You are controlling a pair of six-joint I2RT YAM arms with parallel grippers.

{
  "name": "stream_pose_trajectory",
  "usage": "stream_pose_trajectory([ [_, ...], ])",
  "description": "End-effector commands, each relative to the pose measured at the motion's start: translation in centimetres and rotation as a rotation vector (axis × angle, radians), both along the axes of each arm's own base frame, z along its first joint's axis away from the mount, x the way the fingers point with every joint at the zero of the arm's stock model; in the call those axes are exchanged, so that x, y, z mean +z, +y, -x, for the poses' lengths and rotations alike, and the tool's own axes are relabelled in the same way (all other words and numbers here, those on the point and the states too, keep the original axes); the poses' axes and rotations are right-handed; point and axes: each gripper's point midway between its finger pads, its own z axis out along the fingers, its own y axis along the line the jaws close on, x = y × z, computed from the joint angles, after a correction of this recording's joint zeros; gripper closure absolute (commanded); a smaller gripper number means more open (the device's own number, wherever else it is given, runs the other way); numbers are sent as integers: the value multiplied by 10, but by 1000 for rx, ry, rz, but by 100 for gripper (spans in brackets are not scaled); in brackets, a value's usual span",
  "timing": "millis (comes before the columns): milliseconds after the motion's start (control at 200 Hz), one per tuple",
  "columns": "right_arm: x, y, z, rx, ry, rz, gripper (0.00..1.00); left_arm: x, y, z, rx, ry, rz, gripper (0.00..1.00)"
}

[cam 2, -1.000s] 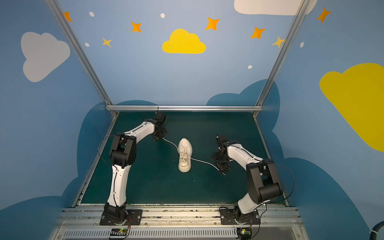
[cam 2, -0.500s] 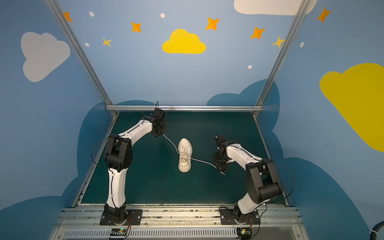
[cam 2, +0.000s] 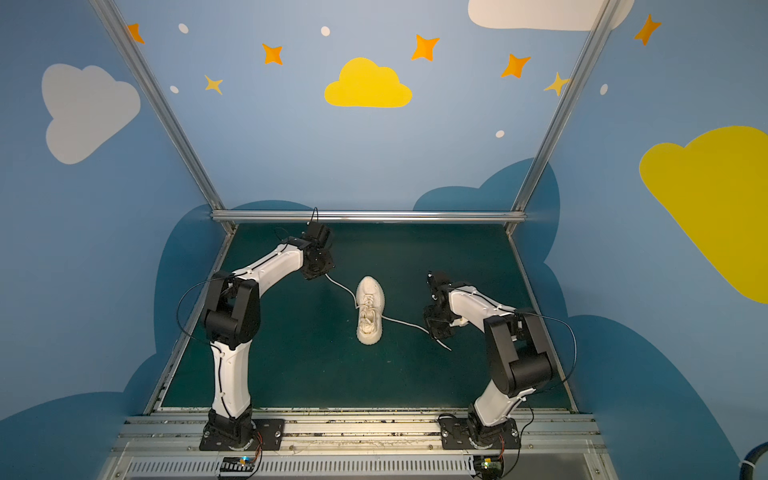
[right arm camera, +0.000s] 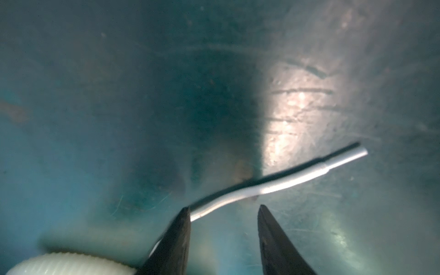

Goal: Tie the shoes

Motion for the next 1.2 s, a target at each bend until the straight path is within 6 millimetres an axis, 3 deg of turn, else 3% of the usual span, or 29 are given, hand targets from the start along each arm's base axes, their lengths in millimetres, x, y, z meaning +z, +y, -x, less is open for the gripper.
stream_pose_trajectory([
  [0, -7, -2, 2, -13, 23, 24, 58, 17, -3, 5, -22, -36, 7, 97],
  [250, -14, -4, -3, -19, 35, 49, 63, 23, -4, 12, -61, -30, -29, 97],
  [466, -17, -3, -6, -15, 47, 51, 77, 48, -2, 24, -95, -73, -70, 97],
  [671, -8, -5, -8, 9, 24, 60, 100, 61, 3, 41, -113, -72, -71, 97],
  [876, 3, 0, -16, 63, -35, 36, 100, 76, -2, 58, -147, -90, -47, 97],
  [1196, 51, 21, -49, 440, -232, 67, 100, 98, -11, 88, -226, -100, 19, 97],
])
